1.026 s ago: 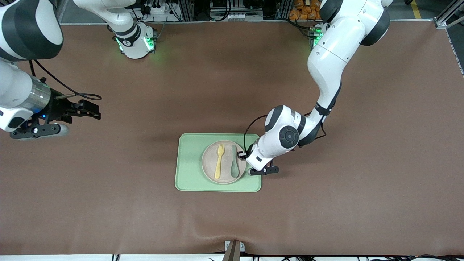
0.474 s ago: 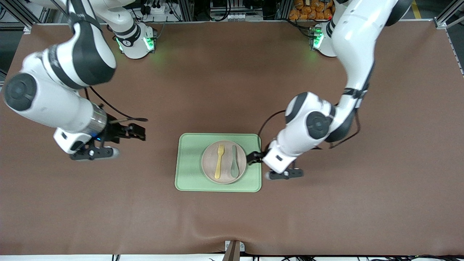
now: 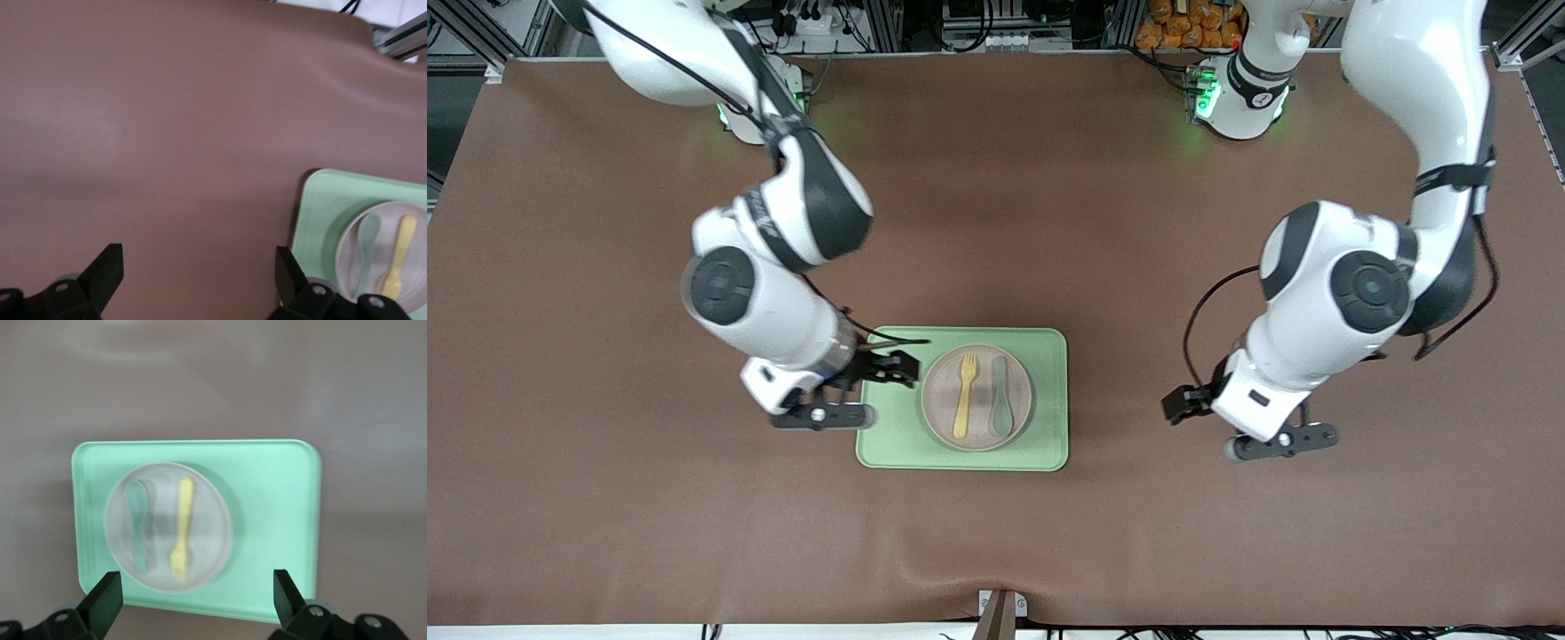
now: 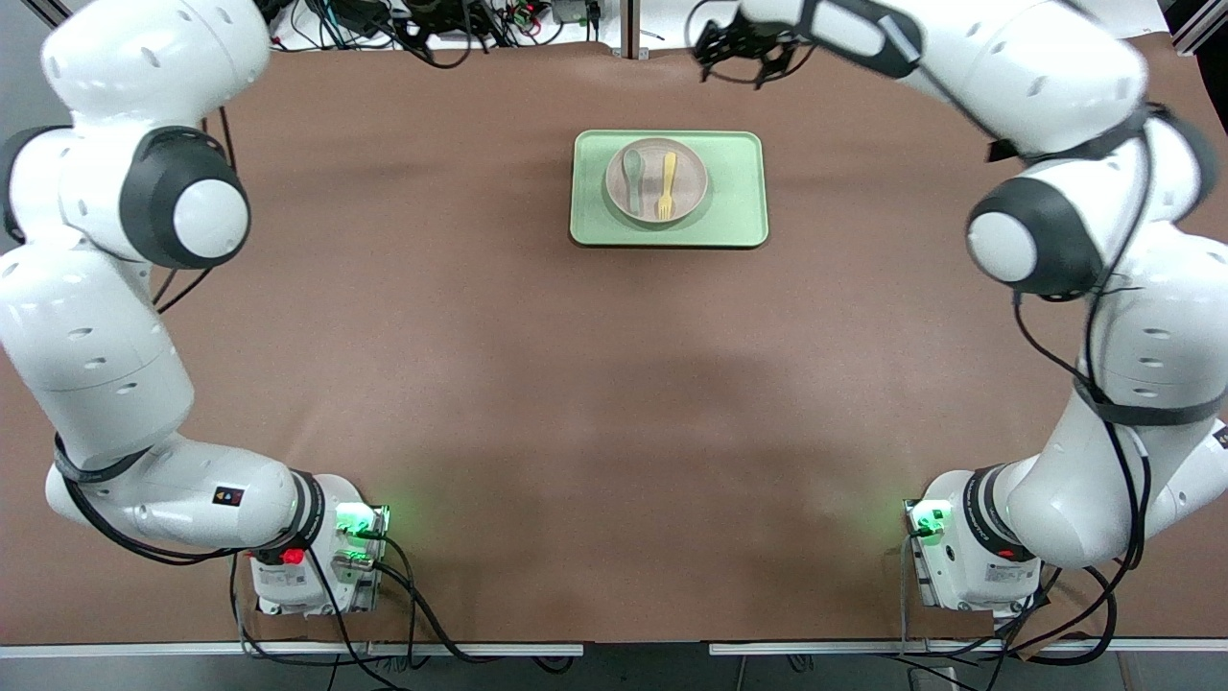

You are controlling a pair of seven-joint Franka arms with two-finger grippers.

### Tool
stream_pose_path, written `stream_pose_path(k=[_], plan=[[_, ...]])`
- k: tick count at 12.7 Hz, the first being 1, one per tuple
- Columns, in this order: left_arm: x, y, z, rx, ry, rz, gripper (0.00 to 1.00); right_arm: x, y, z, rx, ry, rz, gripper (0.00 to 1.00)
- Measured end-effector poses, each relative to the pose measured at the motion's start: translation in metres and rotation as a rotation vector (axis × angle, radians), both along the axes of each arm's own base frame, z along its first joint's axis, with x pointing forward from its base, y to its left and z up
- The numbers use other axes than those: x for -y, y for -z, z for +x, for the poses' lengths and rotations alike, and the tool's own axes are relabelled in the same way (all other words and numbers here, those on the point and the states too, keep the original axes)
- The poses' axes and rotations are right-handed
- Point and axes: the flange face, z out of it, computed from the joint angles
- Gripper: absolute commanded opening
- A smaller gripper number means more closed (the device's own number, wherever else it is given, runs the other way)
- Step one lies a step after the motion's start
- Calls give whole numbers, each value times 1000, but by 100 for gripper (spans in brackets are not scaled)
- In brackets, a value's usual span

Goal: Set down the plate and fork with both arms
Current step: 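Grasp the yellow fork with the right gripper while the left gripper withdraws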

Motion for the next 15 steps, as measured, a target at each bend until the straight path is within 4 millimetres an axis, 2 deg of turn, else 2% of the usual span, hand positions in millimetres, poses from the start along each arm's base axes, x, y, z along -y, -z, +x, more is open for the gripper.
stream_pose_path(k=[3,4,5,7,10,12,15], plan=[[-37,-56,-25,-62,-2,50,100,-37,66,5,5,32,-28,91],[-50,-73,-35,-78,-14,64,100,-48,84,4,0,56,-45,85],[-63,-87,-44,-91,-21,75,100,-60,98,1,0,69,-64,74],[-94,-111,-60,-122,0,96,100,-81,111,-10,-2,62,-98,70],[-145,-141,-81,-170,6,114,100,-84,120,-21,-33,30,-183,68],[-152,-147,-90,-194,6,113,100,-84,133,-24,-55,31,-205,65],[-142,-161,-101,-188,25,94,100,-91,158,-31,-74,48,-222,52]])
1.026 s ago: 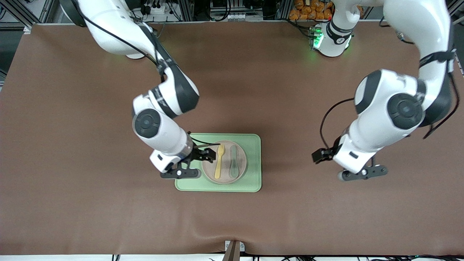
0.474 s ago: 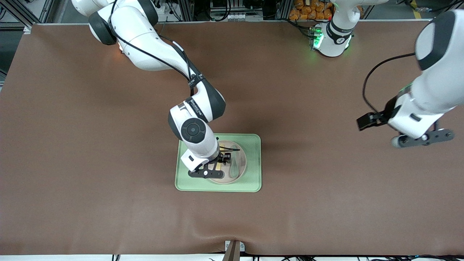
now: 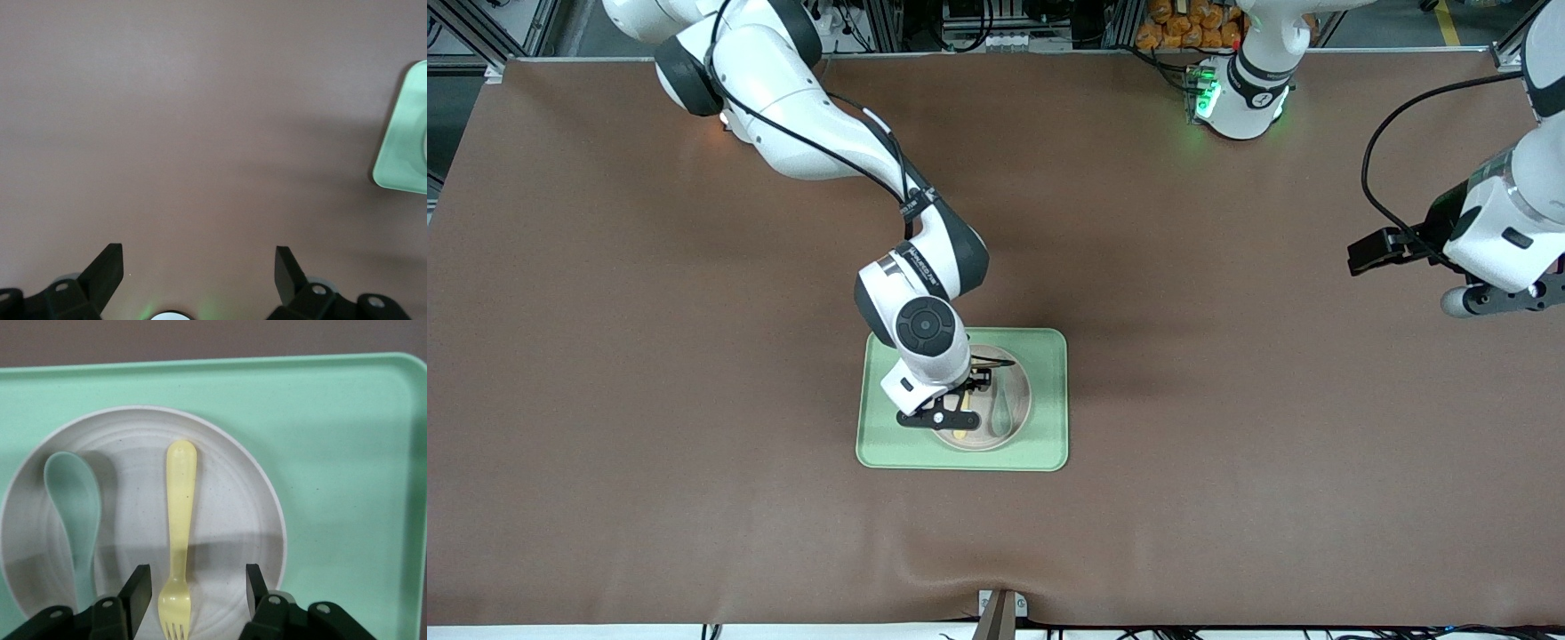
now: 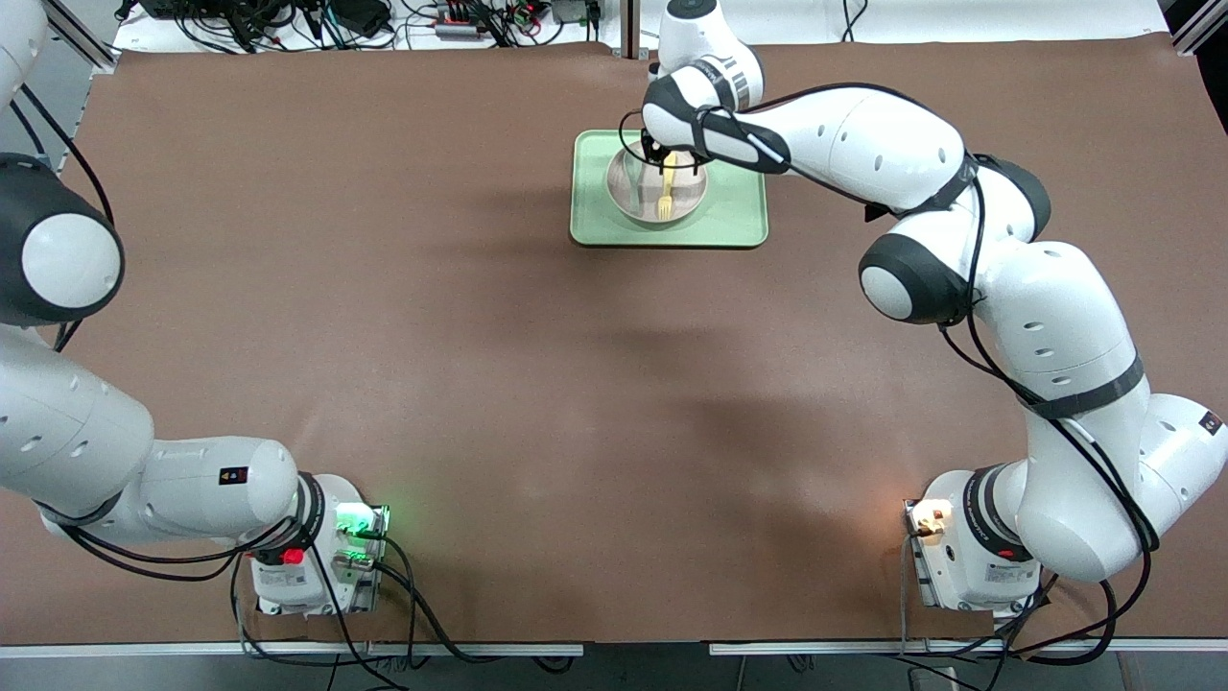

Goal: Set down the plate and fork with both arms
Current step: 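Grasp the yellow fork with the right gripper while the left gripper withdraws, then lift the yellow fork off the plate with the right gripper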

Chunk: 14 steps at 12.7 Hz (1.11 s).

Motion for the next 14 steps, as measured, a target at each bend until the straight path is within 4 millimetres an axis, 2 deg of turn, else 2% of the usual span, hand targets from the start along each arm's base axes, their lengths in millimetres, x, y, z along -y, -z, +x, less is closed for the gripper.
stream_pose_path(k=[3,7,11,12,14], plan=[[3,-18,-18,11,51,11,100,-7,9,-5,-3,18,-4,51],[-9,-43,-48,33,119,-2,100,-17,17,-14,-10,18,-10,53],[-1,-48,-58,24,162,-15,100,-21,27,-19,-20,10,-19,52],[1,-49,-59,25,181,-17,100,-21,31,-20,-23,9,-22,49],[-3,-57,-62,40,208,-20,100,-21,33,-21,-25,9,-24,27]])
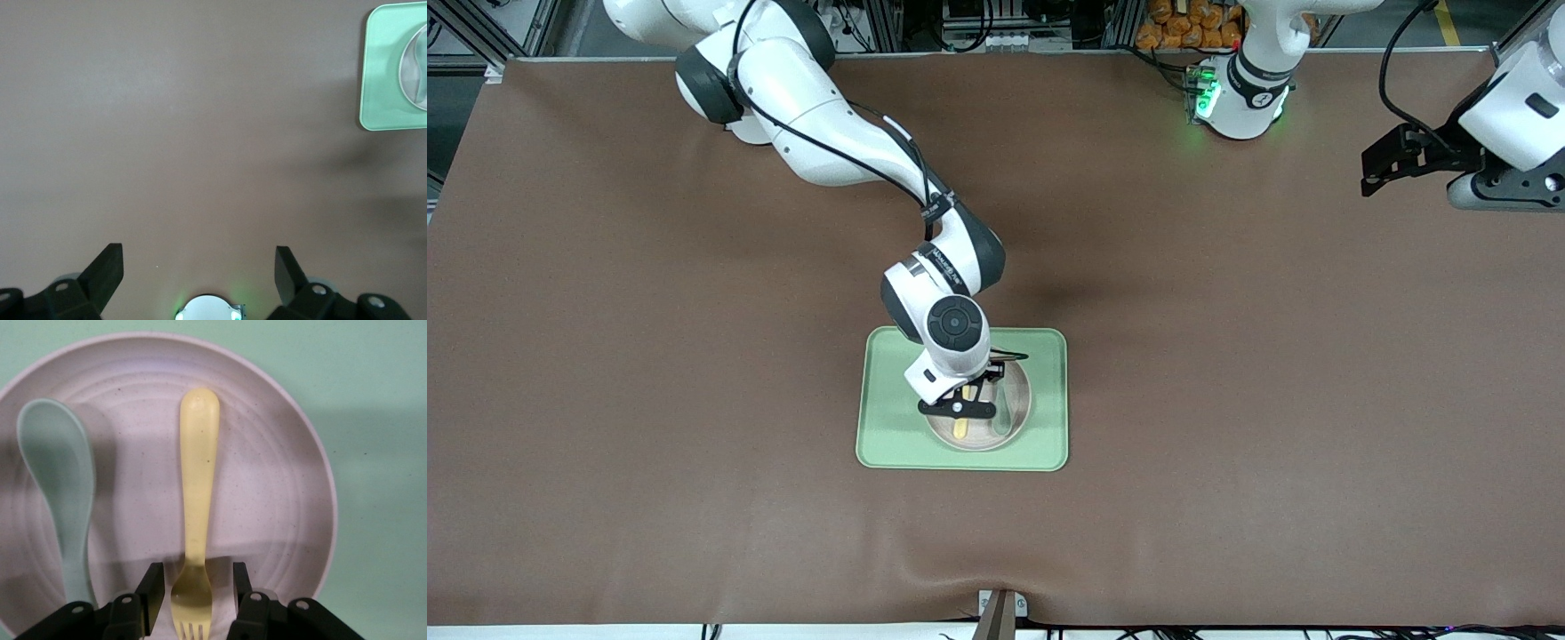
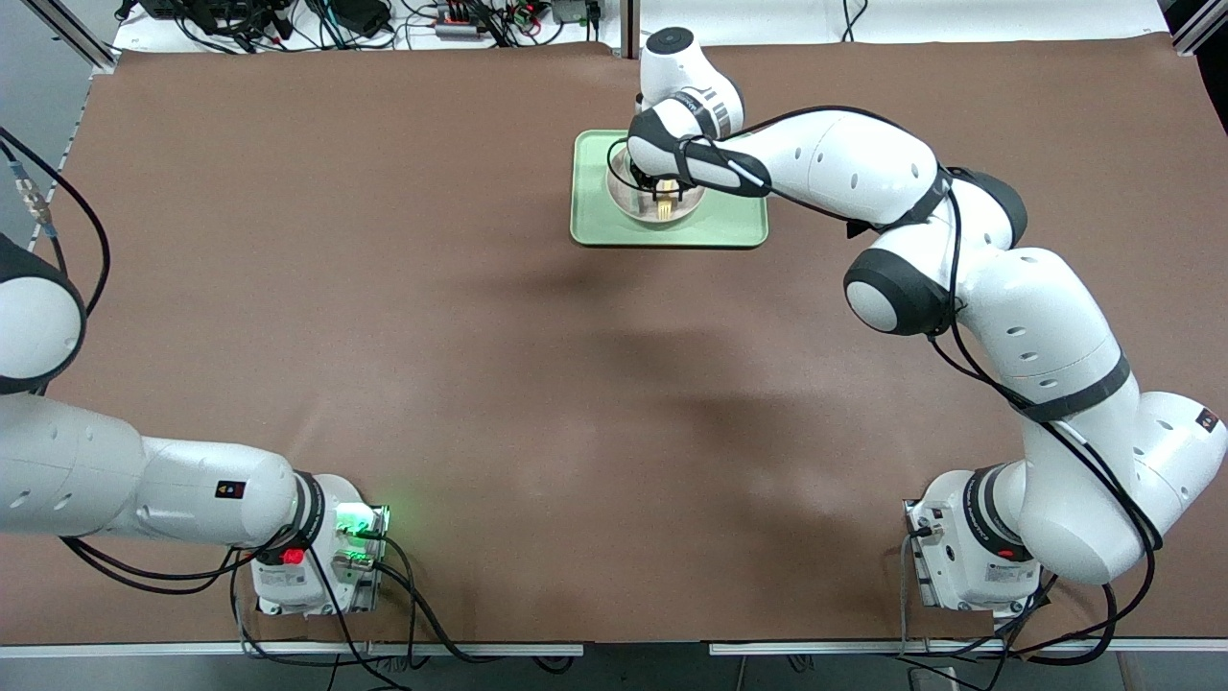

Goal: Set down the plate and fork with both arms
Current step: 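Lift the yellow fork off the plate with the right gripper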

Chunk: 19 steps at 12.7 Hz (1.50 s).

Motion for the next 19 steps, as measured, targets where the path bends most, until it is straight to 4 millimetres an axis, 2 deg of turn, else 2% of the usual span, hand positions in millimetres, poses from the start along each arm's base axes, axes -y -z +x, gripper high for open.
stream_pose_path(k=[2,4,7,9,11,13,15,17,19], plan=[[-3,-6,-3,10,11,-2,100,0,0,0,0,0,0,11],[-3,-7,-5,2,12,-1,100,0,0,1,3,0,0,2],[0,-7,-6,0,21,-1,100,4,-4,5,12,7,1,1],[1,-7,-7,0,21,-1,100,11,-14,12,11,19,1,1],[-2,-11,-9,7,17,-2,100,23,-32,20,-3,34,1,1],[-3,-17,-12,18,15,-3,100,43,-55,32,-27,33,17,2],[-4,-20,-15,22,14,-3,100,70,-67,47,-36,23,29,2],[-4,-21,-16,22,14,-3,100,102,-62,62,-58,25,22,2],[-4,-21,-17,18,14,-2,100,132,-47,71,-88,29,12,3]])
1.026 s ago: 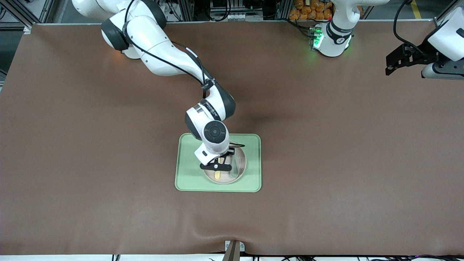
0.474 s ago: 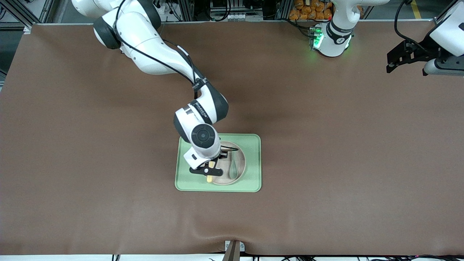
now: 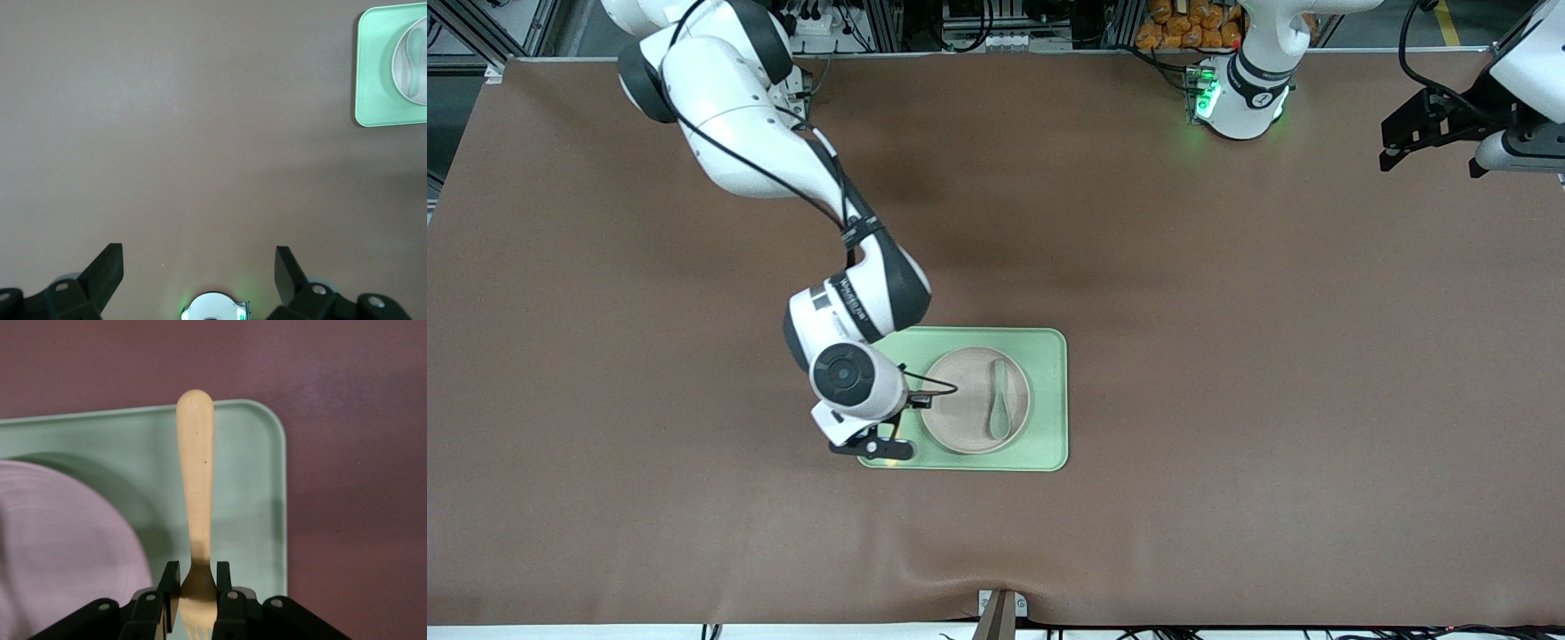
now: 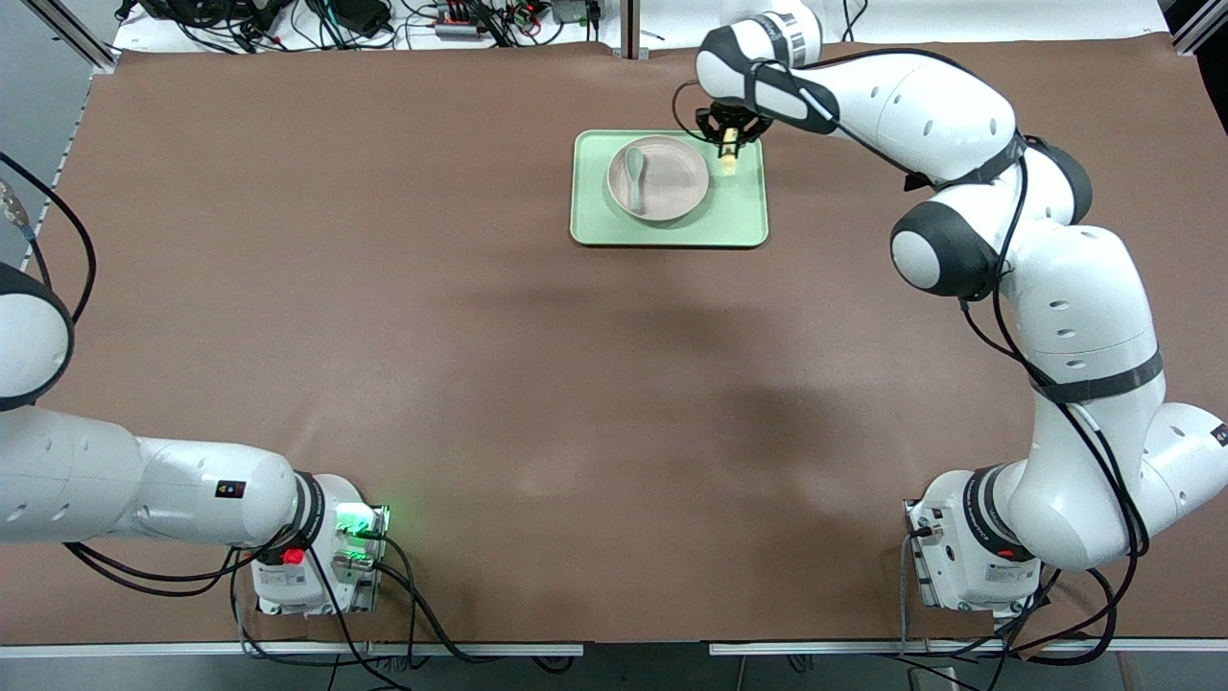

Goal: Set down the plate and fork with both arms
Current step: 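Lift the yellow fork off the plate with the right gripper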

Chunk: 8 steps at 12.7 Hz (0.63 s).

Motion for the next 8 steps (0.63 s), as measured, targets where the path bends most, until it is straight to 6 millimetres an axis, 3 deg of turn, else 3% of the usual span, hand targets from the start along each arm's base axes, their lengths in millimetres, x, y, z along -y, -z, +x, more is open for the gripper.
stream_pose_path(k=[2,5,6,7,8], plan=[[2,0,-1,-2,4,0,100,8,17,-3,-18,-7,-4,3],[12,0,-2,-1,24,1,100,-3,49,-18,8,-22,16,6],[15,0,-3,-1,29,1,100,-5,56,-24,6,-27,16,21],[16,-1,-3,-1,31,2,100,-6,57,-28,1,-30,14,61],[16,0,-3,-1,31,2,100,-7,56,-30,-1,-32,14,94]])
